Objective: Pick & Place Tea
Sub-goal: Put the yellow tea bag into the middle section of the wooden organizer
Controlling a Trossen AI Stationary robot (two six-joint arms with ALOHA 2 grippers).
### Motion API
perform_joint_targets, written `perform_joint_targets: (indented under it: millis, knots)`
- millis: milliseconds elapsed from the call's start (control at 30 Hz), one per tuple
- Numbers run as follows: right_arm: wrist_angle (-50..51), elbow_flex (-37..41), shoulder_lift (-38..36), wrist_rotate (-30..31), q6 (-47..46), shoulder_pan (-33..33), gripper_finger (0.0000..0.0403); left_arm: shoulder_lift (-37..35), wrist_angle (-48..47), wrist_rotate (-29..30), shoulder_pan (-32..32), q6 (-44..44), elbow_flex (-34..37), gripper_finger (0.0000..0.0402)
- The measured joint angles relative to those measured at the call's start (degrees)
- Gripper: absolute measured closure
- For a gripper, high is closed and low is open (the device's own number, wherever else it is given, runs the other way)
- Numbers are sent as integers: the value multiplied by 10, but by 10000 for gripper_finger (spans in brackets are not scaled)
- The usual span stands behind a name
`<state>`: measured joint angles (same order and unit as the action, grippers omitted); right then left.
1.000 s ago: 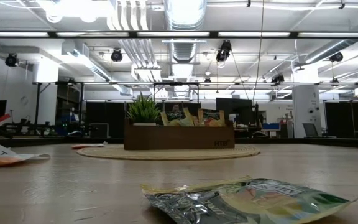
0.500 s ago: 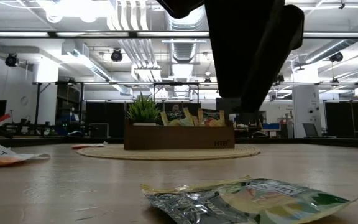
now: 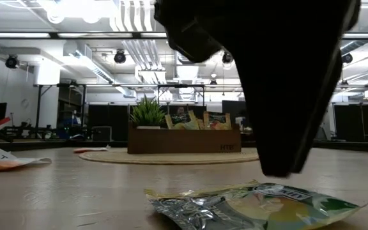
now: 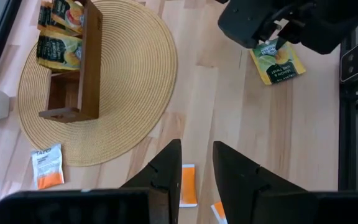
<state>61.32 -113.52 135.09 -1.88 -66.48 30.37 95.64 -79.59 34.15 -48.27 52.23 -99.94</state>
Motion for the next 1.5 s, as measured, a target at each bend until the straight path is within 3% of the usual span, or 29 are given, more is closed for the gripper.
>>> perform_joint_targets:
  millis: [733, 867, 1067, 1100, 1500]
  knots:
    - [-82, 89, -6, -23, -10, -5, 189, 0, 0, 0, 10, -9, 0, 314]
    - [-88, 97, -6, -25, -7, -7, 229, 0, 0, 0, 13, -9, 0, 314]
    - [-110, 99, -6, -24, 9, -10, 370, 0, 0, 0, 16, -9, 0, 314]
    - [-112, 98, -6, -22, 14, -9, 379, 0, 0, 0, 17, -9, 0, 314]
    - [-114, 99, -31, 15, 35, -8, 394, -2, 0, 0, 20, 4, 0, 314]
